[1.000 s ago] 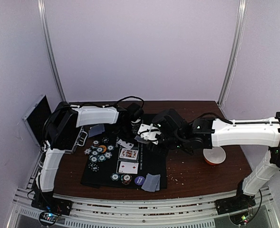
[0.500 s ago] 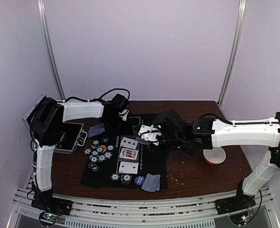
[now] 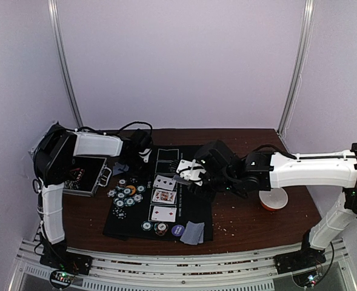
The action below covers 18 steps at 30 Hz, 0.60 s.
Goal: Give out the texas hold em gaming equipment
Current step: Flop the poker card into the community card area, then adjust the poker card in the community card area.
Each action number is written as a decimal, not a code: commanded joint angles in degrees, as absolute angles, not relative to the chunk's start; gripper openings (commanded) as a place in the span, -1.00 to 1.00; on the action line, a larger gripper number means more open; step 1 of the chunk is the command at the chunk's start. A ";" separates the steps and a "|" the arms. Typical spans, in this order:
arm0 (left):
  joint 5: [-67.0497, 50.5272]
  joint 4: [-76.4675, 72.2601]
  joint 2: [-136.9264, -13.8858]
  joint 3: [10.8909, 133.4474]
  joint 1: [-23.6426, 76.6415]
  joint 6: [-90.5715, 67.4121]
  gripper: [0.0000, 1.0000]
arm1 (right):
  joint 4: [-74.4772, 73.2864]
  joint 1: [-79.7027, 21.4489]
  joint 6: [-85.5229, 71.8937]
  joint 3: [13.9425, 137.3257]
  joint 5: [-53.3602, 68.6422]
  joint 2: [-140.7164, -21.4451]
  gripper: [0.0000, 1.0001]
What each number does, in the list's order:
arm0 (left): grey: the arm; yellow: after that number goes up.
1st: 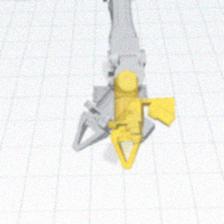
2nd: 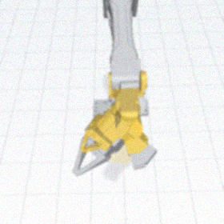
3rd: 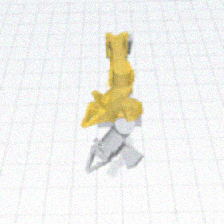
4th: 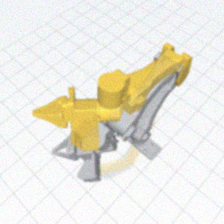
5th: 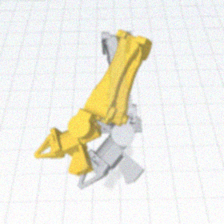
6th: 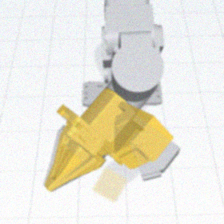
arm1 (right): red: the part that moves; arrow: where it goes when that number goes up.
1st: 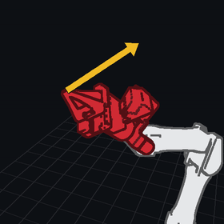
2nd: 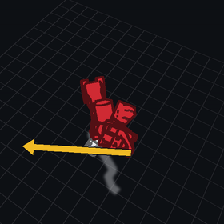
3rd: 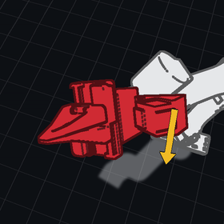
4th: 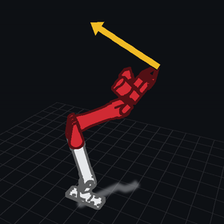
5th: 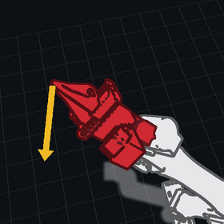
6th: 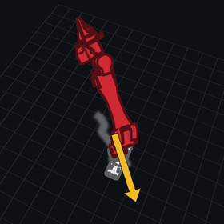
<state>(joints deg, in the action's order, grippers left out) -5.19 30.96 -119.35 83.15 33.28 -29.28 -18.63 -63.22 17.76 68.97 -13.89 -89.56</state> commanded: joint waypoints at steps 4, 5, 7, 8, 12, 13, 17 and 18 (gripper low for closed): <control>-4.88 29.03 -119.81 82.35 35.70 -27.99 -0.77 | -17.80 -63.05 17.09 68.45 -14.06 -88.25 -0.11; -4.98 29.05 -119.68 81.97 35.93 -28.11 -0.77 | -17.84 -63.04 17.06 68.54 -14.11 -88.31 -0.11; -5.22 29.05 -119.13 81.26 36.28 -28.05 -0.77 | -17.79 -63.01 17.05 68.70 -14.08 -88.46 -0.11; -5.45 28.97 -118.88 80.93 36.47 -28.12 -0.77 | -17.83 -63.06 17.05 68.77 -14.06 -88.50 -0.11; -5.97 29.00 -118.28 80.42 36.61 -28.15 -0.77 | -17.83 -63.02 17.15 68.95 -14.06 -88.69 -0.11; -5.58 29.03 -118.25 80.42 36.59 -28.06 -0.77 | -17.77 -63.00 17.12 68.99 -14.02 -88.70 -0.11; -4.99 30.11 -117.74 81.49 36.60 -28.04 -0.77 | -17.97 -63.01 17.14 69.21 -14.08 -88.60 -0.11; -5.27 30.14 -117.09 81.63 36.62 -28.03 -0.77 | -18.06 -63.08 17.37 69.36 -14.19 -88.53 -0.11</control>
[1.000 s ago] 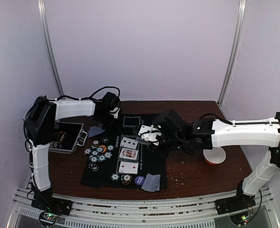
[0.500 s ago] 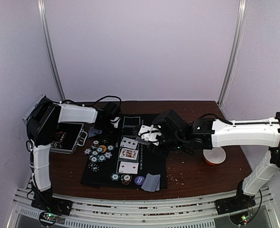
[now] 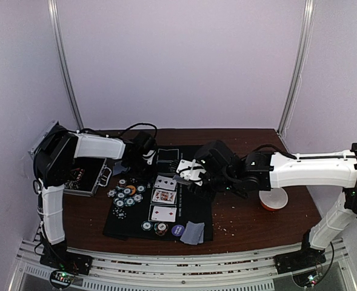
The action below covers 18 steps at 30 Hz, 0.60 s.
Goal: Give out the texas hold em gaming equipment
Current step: Adjust the poker card in the community card area, then pick up the poker card from the face-down deck piles.
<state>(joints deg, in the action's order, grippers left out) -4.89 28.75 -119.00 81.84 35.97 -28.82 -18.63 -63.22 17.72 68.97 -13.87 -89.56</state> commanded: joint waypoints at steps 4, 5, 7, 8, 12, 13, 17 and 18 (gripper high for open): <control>-4.50 30.02 -110.56 81.32 36.61 -28.46 -0.67 | -18.54 -63.24 17.96 70.21 -13.81 -87.93 -0.11; -4.07 29.83 -107.96 81.15 36.59 -28.12 -0.60 | -18.54 -63.36 18.32 70.38 -13.99 -87.90 -0.11; -4.24 29.19 -101.60 80.76 36.55 -26.74 -0.38 | -18.63 -63.68 18.96 70.69 -14.49 -87.89 -0.11; -4.76 28.86 -99.07 80.54 36.51 -26.05 -0.26 | -18.63 -64.00 19.31 70.81 -14.71 -87.90 -0.11; -14.28 26.51 -89.55 78.19 36.30 -22.09 0.32 | -18.15 -65.31 20.99 72.25 -16.31 -88.06 -0.11; -18.91 25.47 -87.44 77.14 36.29 -21.27 0.42 | -17.97 -65.64 21.29 72.77 -16.44 -88.00 -0.11; -40.21 20.32 -81.68 71.45 36.30 -21.71 0.56 | -16.11 -67.08 22.92 74.35 -16.57 -87.82 -0.11; -42.18 19.02 -80.45 69.97 36.24 -22.37 0.56 | -15.75 -67.51 23.51 74.66 -17.13 -87.99 -0.11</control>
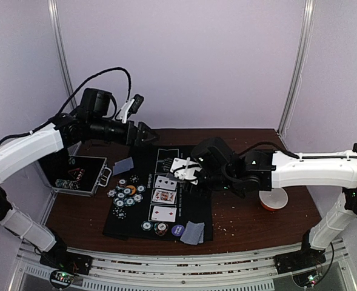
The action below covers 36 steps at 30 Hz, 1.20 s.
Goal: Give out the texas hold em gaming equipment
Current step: Pick up the poker card from the face-down deck piles.
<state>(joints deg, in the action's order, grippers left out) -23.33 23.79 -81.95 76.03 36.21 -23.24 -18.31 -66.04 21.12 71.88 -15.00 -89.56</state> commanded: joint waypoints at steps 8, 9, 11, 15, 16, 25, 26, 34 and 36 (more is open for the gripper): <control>-44.78 14.85 -75.96 64.31 36.45 -24.17 0.51 | -14.22 -69.45 25.93 76.73 -18.70 -89.57 -0.10; -45.55 13.99 -75.94 63.20 36.52 -24.70 0.54 | -14.36 -69.60 25.95 77.07 -18.67 -89.83 -0.10; -46.73 12.22 -75.85 61.48 36.64 -25.97 0.61 | -14.72 -69.66 25.95 77.57 -18.76 -90.34 -0.10; -49.26 7.94 -75.70 59.06 37.70 -28.19 0.70 | -14.85 -69.74 25.93 77.91 -18.80 -91.04 -0.10; -49.31 7.38 -75.68 58.91 37.77 -28.40 0.71 | -14.92 -69.81 25.85 78.00 -18.80 -91.20 -0.10; -45.34 7.50 -77.83 59.69 39.78 -28.97 0.47 | -15.03 -69.90 26.06 78.92 -18.52 -92.10 -0.10; -45.17 7.88 -78.40 59.97 40.26 -28.70 0.34 | -15.01 -69.89 26.10 79.00 -18.61 -92.19 -0.10; -43.02 11.06 -76.37 60.05 40.70 -26.22 -0.42 | -14.35 -69.85 25.68 76.80 -19.51 -90.75 -0.10; -41.40 11.51 -75.66 59.52 40.70 -26.15 -0.44 | -14.24 -69.83 25.65 76.34 -19.56 -90.47 -0.10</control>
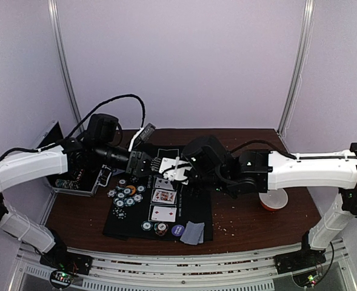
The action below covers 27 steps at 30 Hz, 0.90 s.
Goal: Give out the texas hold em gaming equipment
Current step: Pick up the poker card from the face-down deck piles.
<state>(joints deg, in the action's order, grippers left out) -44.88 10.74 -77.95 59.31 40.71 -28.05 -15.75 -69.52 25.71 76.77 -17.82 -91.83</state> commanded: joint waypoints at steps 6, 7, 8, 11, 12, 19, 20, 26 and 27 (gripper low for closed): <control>-38.69 14.63 -75.81 59.49 40.69 -25.08 -0.48 | -14.42 -69.87 25.31 76.09 -19.58 -90.53 -0.10; -37.28 15.62 -75.77 59.73 40.76 -24.76 -0.50 | -14.49 -69.82 25.31 76.03 -19.62 -90.48 -0.10; -36.21 16.22 -75.69 59.90 40.71 -24.52 -0.52 | -14.53 -69.87 25.39 76.03 -19.67 -90.44 -0.10; -36.86 16.43 -75.46 60.10 40.63 -24.09 -0.52 | -14.75 -69.80 25.35 76.03 -19.73 -90.45 -0.10; -37.20 16.36 -75.31 60.24 40.69 -24.08 -0.52 | -14.76 -69.82 25.32 76.03 -19.82 -90.44 -0.10; -36.12 16.44 -73.02 61.06 40.70 -23.74 -0.44 | -14.93 -69.83 25.09 76.03 -19.76 -90.52 -0.10; -36.20 16.82 -72.90 61.23 40.62 -23.47 -0.38 | -14.94 -69.85 25.16 76.03 -19.74 -90.53 -0.10; -37.24 19.22 -72.85 62.35 40.65 -22.81 0.01 | -14.90 -69.85 25.14 76.38 -19.67 -90.82 -0.10; -37.02 19.50 -72.82 62.60 40.66 -22.84 0.00 | -14.89 -69.87 25.14 76.38 -19.66 -90.89 -0.10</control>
<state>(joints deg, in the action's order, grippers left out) -37.08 18.31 -73.67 60.40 40.71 -23.90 -16.10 -69.52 25.56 76.20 -18.46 -91.83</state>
